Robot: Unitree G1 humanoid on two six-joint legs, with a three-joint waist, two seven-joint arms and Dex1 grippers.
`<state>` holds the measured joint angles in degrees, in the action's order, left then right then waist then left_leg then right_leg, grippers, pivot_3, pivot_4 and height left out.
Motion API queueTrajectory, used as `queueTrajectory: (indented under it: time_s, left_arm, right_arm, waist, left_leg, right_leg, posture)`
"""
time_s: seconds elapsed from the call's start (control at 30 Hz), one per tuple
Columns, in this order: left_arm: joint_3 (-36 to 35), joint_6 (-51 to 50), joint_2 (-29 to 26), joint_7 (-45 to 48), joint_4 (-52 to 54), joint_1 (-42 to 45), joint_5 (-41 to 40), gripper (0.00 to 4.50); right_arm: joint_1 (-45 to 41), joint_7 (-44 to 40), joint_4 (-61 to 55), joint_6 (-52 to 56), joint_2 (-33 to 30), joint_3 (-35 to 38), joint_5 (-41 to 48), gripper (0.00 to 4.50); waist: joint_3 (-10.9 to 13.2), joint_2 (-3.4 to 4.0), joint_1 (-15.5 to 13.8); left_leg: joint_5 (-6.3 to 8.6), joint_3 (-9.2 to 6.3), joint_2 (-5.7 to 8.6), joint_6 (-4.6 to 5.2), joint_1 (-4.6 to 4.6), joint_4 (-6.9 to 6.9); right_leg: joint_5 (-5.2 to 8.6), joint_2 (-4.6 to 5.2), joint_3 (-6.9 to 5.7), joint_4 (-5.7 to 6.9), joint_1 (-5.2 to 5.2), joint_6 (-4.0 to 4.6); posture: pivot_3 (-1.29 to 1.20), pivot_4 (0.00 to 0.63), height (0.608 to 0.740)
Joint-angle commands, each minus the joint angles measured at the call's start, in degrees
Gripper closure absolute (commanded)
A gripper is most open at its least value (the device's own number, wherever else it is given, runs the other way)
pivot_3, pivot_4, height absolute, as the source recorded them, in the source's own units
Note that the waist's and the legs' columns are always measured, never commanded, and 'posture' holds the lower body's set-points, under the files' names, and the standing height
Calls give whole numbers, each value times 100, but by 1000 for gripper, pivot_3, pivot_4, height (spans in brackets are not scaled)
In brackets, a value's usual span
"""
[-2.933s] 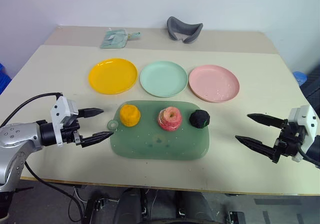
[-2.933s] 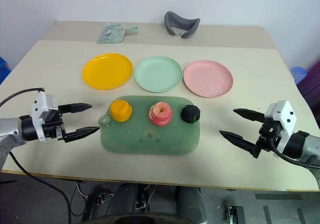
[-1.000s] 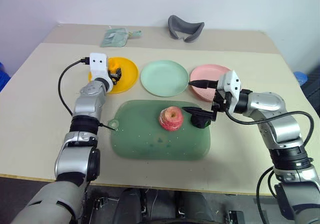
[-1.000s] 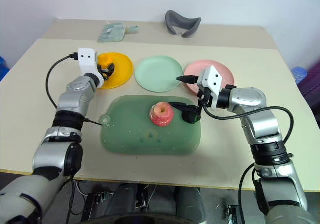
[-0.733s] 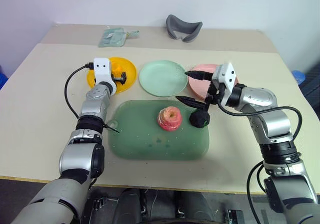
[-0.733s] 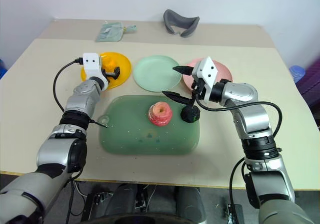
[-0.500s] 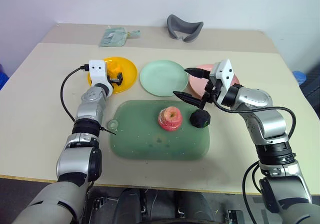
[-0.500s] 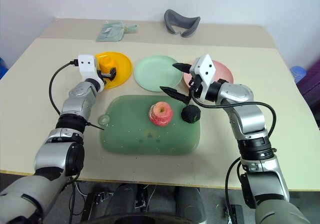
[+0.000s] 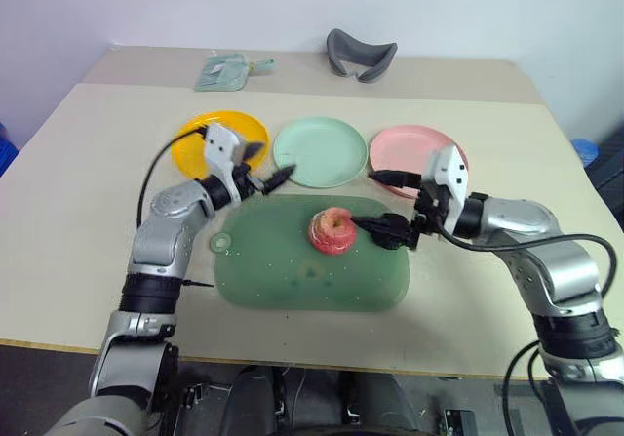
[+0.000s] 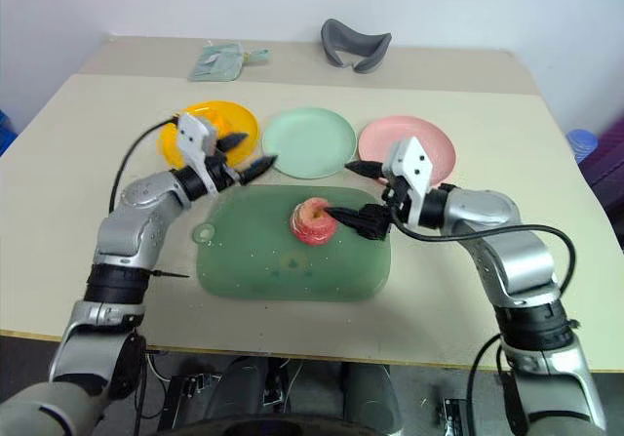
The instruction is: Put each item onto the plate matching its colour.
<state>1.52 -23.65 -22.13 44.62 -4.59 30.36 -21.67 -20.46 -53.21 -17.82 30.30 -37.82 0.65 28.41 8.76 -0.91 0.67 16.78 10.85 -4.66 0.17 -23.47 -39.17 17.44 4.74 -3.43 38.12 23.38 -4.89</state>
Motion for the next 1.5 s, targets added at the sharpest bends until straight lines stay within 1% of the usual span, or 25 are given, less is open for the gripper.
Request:
queueTrajectory:
  time_s: [0.03,0.1,0.13,0.23,0.3,0.33,0.47,0.57,0.7,0.83,1.07,1.13,1.17,1.23,1.4,1.5]
  left_arm:
    - [121,-172,-151,487,500,-95,-243,32]
    - [33,384,-164,589,552,-316,-130,32]
    - [53,402,-354,796,589,-447,-116,32]
    - [31,173,-936,1475,838,-764,-361,32]
    - [-123,84,-1110,1633,1050,-915,-602,32]
    - [-202,58,-1214,1762,1196,-1017,-737,32]
    - [-729,-108,-1907,2390,1874,-1627,-1298,32]
    - [-1017,-310,-2226,2539,2154,-1843,-1653,32]
    - [-1252,-505,-2578,2525,2432,-2064,-1773,32]
    - [-1502,-712,-2757,2445,2783,-2392,-2000,32]
    - [-1617,-728,-2794,2361,2972,-2654,-2071,32]
    - [-1620,-699,-2793,2331,2962,-2690,-2044,0]
    - [-1615,-679,-2793,2320,2949,-2701,-2019,0]
    - [-1616,-640,-2768,2262,2941,-2719,-1981,0]
    - [-1556,-544,-2651,2060,2973,-2755,-1938,0]
    - [-1482,-445,-2498,1863,2955,-2680,-1861,0]
  right_arm:
    - [-93,80,-397,97,-4,44,141,0]
    - [-212,170,-393,155,107,-199,8,0]
    - [-293,251,-328,158,190,-353,-121,0]
    - [-451,377,-141,107,299,-760,-495,0]
    - [-522,409,-64,108,359,-900,-611,0]
    - [-564,429,-32,118,400,-948,-643,0]
    - [-674,409,70,126,514,-1143,-740,0]
    - [-693,406,174,99,554,-1187,-819,0]
    - [-663,353,312,29,544,-1203,-893,0]
    - [-682,306,497,-13,583,-1211,-939,0]
    - [-656,228,656,-81,674,-1278,-998,0]
    - [-679,209,736,-121,708,-1306,-1044,530]
    - [-699,201,789,-147,722,-1323,-1076,864]
    - [-726,188,862,-206,743,-1338,-1122,1758]
    - [-800,152,877,-173,810,-1223,-1023,1758]
    - [-964,224,850,-22,952,-964,-757,1758]
  waist:
    - [0,0,20]
    - [-1,2,35]
    - [-1,2,37]
    - [-1,3,43]
    - [0,3,-3]
    - [1,0,-20]
    - [3,-2,9]
    - [3,-1,8]
    - [3,-1,9]
    - [4,0,23]
    - [4,0,18]
    - [4,0,20]
    - [4,0,20]
    - [4,0,17]
    - [4,1,16]
    - [4,1,18]
  left_leg:
    - [-1,-1,-4,-1,1,0]
    - [-1,-3,-7,-2,2,1]
    - [-1,-5,-8,-2,6,4]
    - [-2,-5,-11,-3,8,6]
    - [-2,-5,-10,-3,6,6]
    - [-1,-6,-7,-2,3,4]
    - [1,-11,-9,1,0,2]
    - [0,-13,-11,0,1,4]
    - [1,-12,-8,1,1,4]
    - [1,-12,-10,0,1,6]
    - [1,-12,-10,0,1,6]
    - [1,-12,-10,0,1,7]
    - [1,-12,-10,0,1,6]
    - [1,-11,-10,0,1,6]
    - [1,-11,-10,0,1,6]
    - [1,-11,-10,0,1,7]
  right_leg:
    - [0,-4,2,0,1,1]
    - [0,-6,2,0,1,2]
    - [0,-6,6,0,1,2]
    - [1,-9,9,2,6,4]
    - [1,-7,8,1,6,4]
    - [1,-1,7,0,5,4]
    - [1,0,7,-1,4,4]
    - [1,-2,7,1,6,4]
    - [1,1,7,-1,5,4]
    - [1,-2,8,-1,7,5]
    - [1,-1,8,-1,7,5]
    - [1,-2,9,-1,8,6]
    - [1,-2,9,-1,8,6]
    - [1,-2,9,-1,8,6]
    - [1,-1,9,-1,8,6]
    - [1,-1,9,-1,8,6]
  posture:
    - [0,150,740]
    - [0,150,740]
    - [0,150,740]
    - [0,150,740]
    - [0,150,740]
    - [0,150,740]
    - [0,150,740]
    - [0,150,740]
    - [0,150,740]
    - [0,150,740]
    - [0,150,740]
    - [0,150,740]
    - [0,150,740]
    - [0,150,740]
    - [0,150,740]
    - [0,150,740]
